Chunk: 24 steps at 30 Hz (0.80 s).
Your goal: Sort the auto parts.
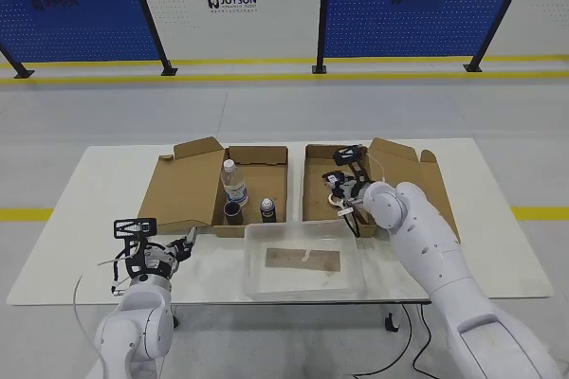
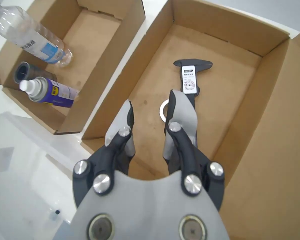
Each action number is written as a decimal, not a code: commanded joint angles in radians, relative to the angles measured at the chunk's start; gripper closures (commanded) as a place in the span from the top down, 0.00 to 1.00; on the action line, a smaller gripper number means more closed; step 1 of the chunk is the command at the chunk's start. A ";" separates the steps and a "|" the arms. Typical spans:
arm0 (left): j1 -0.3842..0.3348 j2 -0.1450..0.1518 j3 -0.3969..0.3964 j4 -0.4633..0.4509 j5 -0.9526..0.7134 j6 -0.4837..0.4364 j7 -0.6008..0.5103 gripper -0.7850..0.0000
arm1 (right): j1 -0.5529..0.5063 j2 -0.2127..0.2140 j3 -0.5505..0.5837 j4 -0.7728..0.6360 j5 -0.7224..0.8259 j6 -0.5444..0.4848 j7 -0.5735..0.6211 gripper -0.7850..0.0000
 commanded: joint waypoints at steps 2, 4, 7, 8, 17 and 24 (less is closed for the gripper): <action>0.000 0.000 0.000 0.000 0.000 0.000 0.000 1.00 | -0.059 0.021 0.064 -0.091 0.024 -0.012 -0.031 1.00; 0.000 0.000 0.000 0.000 0.000 0.000 0.000 1.00 | -0.103 0.036 0.107 -0.167 0.034 -0.023 -0.039 1.00; 0.000 0.000 0.000 0.000 0.000 0.000 0.000 1.00 | -0.175 0.058 0.177 -0.290 0.042 -0.034 -0.042 1.00; 0.000 0.000 0.000 0.000 0.000 0.000 0.000 1.00 | -0.200 0.065 0.200 -0.333 0.046 -0.039 -0.042 1.00; 0.000 0.000 0.000 0.000 0.000 0.000 0.000 1.00 | -0.457 0.109 0.405 -0.741 0.093 -0.040 -0.069 1.00; 0.000 0.000 0.000 0.000 0.000 0.000 0.000 1.00 | -0.638 0.133 0.554 -0.963 0.108 -0.050 -0.062 1.00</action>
